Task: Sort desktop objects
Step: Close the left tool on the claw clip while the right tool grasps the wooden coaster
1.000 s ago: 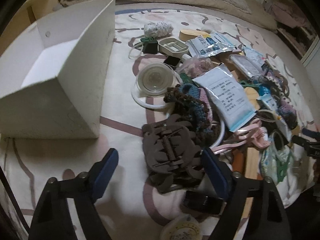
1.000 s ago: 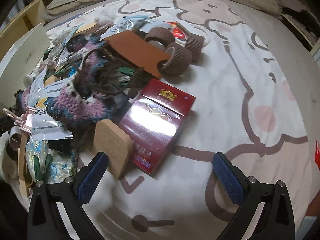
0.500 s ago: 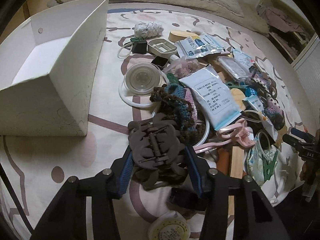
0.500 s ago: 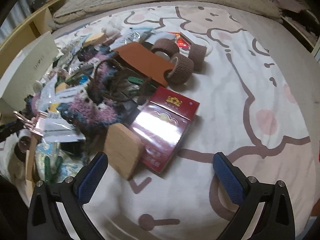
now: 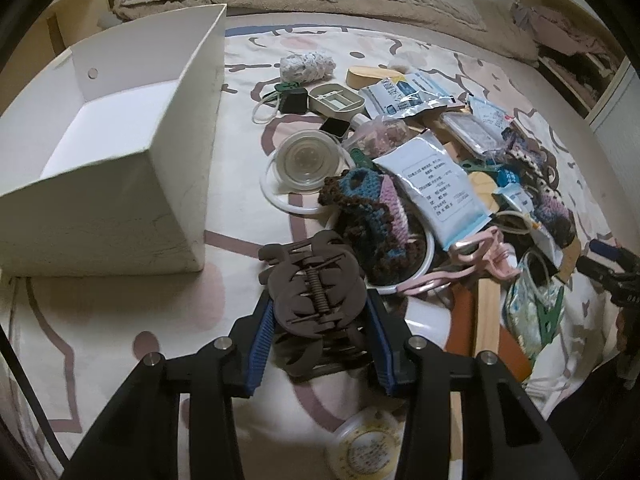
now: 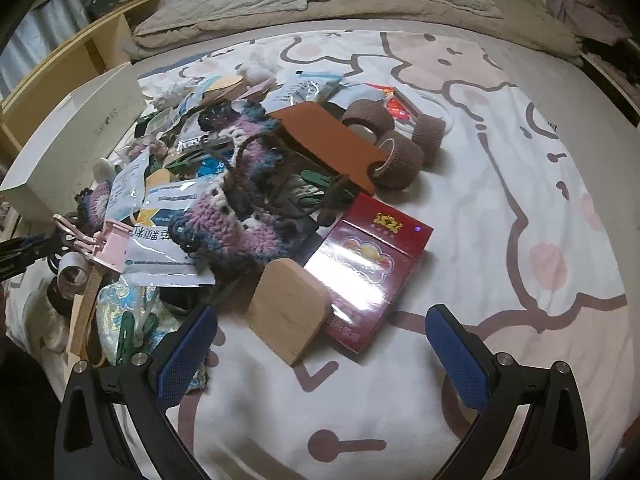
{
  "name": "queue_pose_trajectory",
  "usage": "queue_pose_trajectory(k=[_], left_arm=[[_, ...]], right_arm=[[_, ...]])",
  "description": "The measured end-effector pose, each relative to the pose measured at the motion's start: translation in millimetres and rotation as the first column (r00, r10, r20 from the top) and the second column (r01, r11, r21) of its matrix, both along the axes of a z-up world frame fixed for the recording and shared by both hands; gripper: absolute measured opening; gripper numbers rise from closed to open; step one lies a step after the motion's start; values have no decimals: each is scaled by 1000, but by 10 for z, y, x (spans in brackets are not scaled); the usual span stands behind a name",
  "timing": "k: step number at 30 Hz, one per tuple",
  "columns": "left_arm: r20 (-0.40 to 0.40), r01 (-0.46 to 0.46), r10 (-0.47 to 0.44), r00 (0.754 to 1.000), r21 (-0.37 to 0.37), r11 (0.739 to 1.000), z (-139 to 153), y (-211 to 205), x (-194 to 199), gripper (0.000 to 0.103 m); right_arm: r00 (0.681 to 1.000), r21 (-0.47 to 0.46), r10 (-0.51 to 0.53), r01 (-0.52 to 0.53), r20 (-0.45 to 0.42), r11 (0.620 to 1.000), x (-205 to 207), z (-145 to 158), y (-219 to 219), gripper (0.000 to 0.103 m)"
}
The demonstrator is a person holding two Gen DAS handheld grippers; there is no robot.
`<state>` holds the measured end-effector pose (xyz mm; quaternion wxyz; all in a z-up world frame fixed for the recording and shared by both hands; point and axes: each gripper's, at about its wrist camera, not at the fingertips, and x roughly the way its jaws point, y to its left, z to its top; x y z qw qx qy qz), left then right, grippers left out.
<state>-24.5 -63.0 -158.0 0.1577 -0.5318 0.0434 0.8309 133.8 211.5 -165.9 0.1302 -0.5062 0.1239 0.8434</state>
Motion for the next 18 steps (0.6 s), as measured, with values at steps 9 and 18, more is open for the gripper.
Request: queue_pose_trajectory(k=[9, 18], left_arm=[[-8, -42, 42, 999, -51, 998, 27, -239, 60, 43], [-7, -44, 44, 999, -69, 997, -14, -310, 99, 44]], right_arm=[[1000, -24, 9, -9, 18, 1000, -53, -21, -36, 69], [999, -25, 43, -43, 0, 999, -160, -6, -23, 54]])
